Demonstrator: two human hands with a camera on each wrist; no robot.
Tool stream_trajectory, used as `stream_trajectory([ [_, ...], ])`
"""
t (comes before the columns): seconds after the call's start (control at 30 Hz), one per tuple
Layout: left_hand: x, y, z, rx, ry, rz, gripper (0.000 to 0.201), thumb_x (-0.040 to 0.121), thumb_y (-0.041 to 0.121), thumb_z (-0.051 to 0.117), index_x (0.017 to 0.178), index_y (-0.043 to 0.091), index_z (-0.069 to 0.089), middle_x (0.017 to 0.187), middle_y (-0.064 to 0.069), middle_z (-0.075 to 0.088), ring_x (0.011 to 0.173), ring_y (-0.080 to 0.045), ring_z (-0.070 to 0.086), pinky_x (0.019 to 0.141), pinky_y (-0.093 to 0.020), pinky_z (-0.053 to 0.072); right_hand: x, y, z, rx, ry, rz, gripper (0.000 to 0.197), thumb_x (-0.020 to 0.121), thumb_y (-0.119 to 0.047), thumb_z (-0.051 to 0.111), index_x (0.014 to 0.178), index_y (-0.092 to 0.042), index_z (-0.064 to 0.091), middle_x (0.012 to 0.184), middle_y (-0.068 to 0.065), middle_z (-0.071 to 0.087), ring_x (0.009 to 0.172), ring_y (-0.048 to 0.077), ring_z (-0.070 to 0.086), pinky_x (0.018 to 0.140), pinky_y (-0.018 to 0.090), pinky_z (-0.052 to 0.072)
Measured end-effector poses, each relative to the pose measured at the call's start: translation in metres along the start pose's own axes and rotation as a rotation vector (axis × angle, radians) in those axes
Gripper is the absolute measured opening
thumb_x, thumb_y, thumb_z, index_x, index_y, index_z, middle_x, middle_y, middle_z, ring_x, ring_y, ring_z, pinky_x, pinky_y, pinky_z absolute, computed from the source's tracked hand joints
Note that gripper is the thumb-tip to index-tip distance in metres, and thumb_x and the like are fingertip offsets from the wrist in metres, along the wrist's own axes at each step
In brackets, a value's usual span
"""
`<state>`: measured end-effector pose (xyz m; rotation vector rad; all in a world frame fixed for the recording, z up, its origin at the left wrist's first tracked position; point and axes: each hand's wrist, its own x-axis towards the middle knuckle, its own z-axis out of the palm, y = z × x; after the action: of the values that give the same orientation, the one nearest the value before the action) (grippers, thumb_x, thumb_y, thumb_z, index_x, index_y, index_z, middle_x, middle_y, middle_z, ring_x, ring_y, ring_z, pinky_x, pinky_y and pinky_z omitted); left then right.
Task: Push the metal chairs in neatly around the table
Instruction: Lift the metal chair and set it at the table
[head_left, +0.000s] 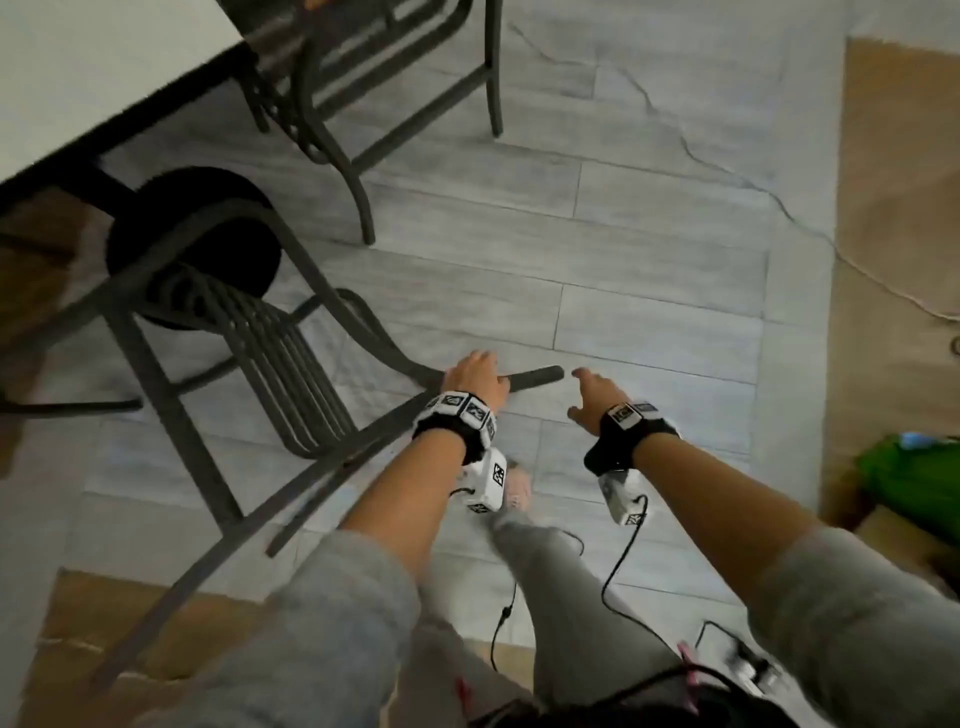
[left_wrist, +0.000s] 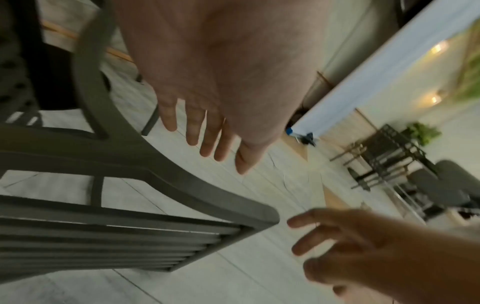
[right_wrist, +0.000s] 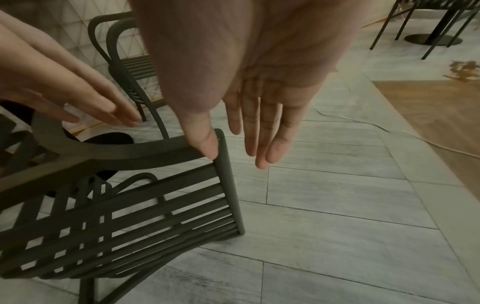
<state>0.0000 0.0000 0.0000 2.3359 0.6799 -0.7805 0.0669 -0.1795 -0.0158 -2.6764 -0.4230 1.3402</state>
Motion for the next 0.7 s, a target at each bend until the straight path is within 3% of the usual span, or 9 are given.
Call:
stream_trajectory([
  [0.17, 0.025, 0.019, 0.021, 0.111, -0.201, -0.025, 0.048, 0.094, 0.048, 0.037, 0.114, 0.009, 0.058, 0.123, -0.014, 0.062, 0.116, -0.032, 0.054, 0.107, -0.044, 0.032, 0.019, 0.006, 0.008, -0.009, -0.032, -0.003, 0.063, 0.086, -0.019, 0.063, 0.14, -0.011, 0.031, 0.132, 0.02, 0.053, 0.119, 0.037, 0.052, 0.094, 0.043, 0.045],
  [0.3, 0.035, 0.02, 0.029, 0.108, -0.202, -0.06, 0.06, 0.091, 0.059, 0.036, 0.112, 0.008, 0.061, 0.12, -0.014, 0.063, 0.116, -0.033, 0.055, 0.105, -0.043, 0.034, 0.022, 0.007, 0.018, 0.014, -0.045, -0.031, 0.065, 0.085, -0.02, 0.063, 0.14, -0.011, 0.029, 0.134, 0.019, 0.053, 0.12, 0.036, 0.052, 0.095, 0.043, 0.046],
  [0.37, 0.029, 0.019, 0.034, 0.044, -0.147, -0.114, 0.064, 0.09, 0.06, 0.039, 0.107, 0.004, 0.065, 0.117, -0.016, 0.066, 0.114, -0.034, 0.056, 0.103, -0.041, 0.036, 0.02, 0.007, 0.023, 0.066, -0.061, -0.049, 0.071, 0.086, -0.021, 0.063, 0.143, -0.008, 0.022, 0.141, 0.02, 0.047, 0.126, 0.036, 0.048, 0.101, 0.043, 0.043],
  [0.5, -0.008, 0.006, 0.037, -0.108, 0.068, -0.145, 0.055, 0.09, 0.053, 0.047, 0.103, 0.004, 0.068, 0.114, -0.015, 0.067, 0.119, -0.032, 0.05, 0.112, -0.041, 0.021, 0.007, 0.006, 0.033, 0.218, -0.101, -0.066, 0.081, 0.09, -0.023, 0.061, 0.149, -0.01, 0.008, 0.153, 0.018, 0.03, 0.134, 0.034, 0.04, 0.109, 0.042, 0.034],
  [0.7, -0.084, -0.017, 0.004, -0.332, 0.282, -0.06, 0.04, 0.087, 0.047, 0.057, 0.097, 0.011, 0.071, 0.108, -0.008, 0.069, 0.11, -0.027, 0.05, 0.109, -0.04, 0.023, -0.018, -0.014, 0.038, 0.149, -0.074, -0.292, 0.055, 0.094, -0.024, 0.054, 0.143, -0.02, 0.029, 0.141, 0.02, 0.045, 0.119, 0.037, 0.052, 0.097, 0.041, 0.041],
])
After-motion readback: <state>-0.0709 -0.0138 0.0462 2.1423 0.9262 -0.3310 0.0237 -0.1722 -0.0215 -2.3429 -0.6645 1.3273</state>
